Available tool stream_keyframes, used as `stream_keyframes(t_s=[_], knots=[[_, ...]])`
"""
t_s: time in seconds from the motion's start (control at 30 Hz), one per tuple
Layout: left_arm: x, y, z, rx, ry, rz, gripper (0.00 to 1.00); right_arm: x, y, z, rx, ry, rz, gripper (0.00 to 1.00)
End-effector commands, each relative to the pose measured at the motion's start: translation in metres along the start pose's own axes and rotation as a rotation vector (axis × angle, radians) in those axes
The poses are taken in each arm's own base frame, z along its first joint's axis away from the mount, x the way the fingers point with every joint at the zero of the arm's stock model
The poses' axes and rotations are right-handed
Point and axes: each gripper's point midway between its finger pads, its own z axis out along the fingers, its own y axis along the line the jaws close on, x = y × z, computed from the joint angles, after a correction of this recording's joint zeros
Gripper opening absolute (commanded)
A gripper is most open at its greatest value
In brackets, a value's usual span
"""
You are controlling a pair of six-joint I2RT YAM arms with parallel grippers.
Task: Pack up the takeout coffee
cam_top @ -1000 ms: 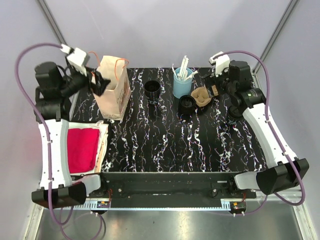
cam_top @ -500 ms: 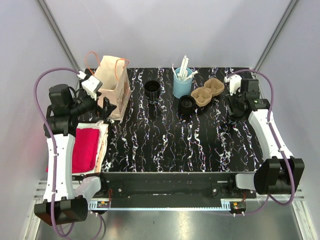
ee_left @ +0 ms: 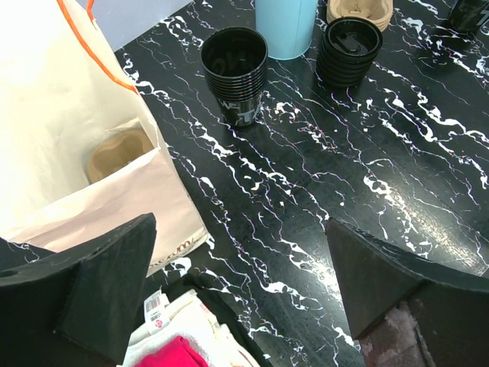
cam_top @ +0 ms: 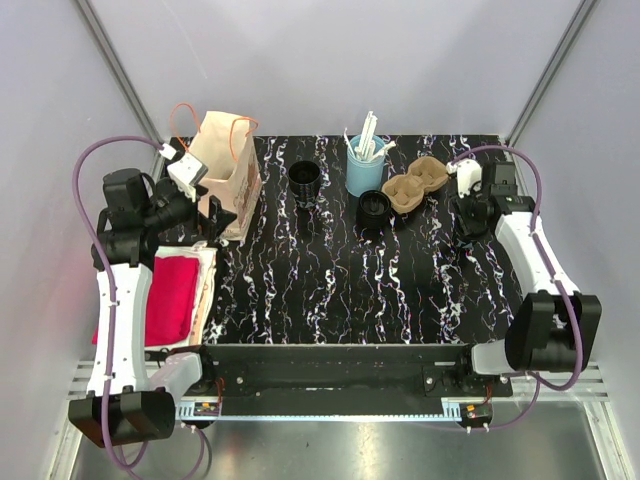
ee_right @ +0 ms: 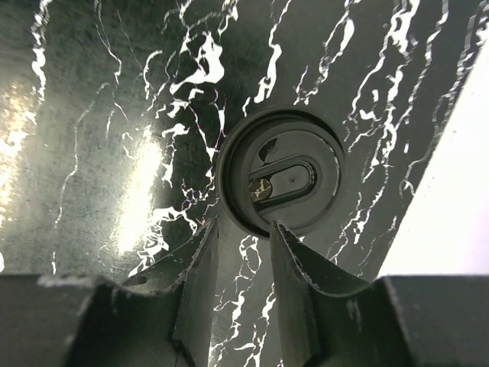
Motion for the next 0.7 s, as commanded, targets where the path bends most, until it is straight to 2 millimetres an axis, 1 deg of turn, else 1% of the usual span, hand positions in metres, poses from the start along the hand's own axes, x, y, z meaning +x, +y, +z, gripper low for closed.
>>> stream_keyframes(t_s=[0.0,0.1,0.3,0.5,0.67], knots=[[-0.009,-0.001,0.003,0.025,-0.043,0.022,0.99,-0.006,-0.006,0.006,-0.023,-0.013,-0.023,0.38],[-0.008,-0.001,0.004,0.025,-0.041,0.018,0.99,-0.005,-0.007,0.011,-0.029,-0.003,-0.025,0.37],[-0.006,-0.001,0.005,0.028,-0.037,0.012,0.99,-0.008,-0.009,0.013,-0.049,0.000,-0.039,0.34],[-0.005,0.000,0.006,0.032,-0.036,0.004,0.99,-0.006,-0.010,0.019,-0.060,0.029,-0.058,0.34],[-0.003,-0.001,0.007,0.035,-0.034,0.001,0.99,-0.004,-0.008,0.022,-0.098,0.059,-0.069,0.33]])
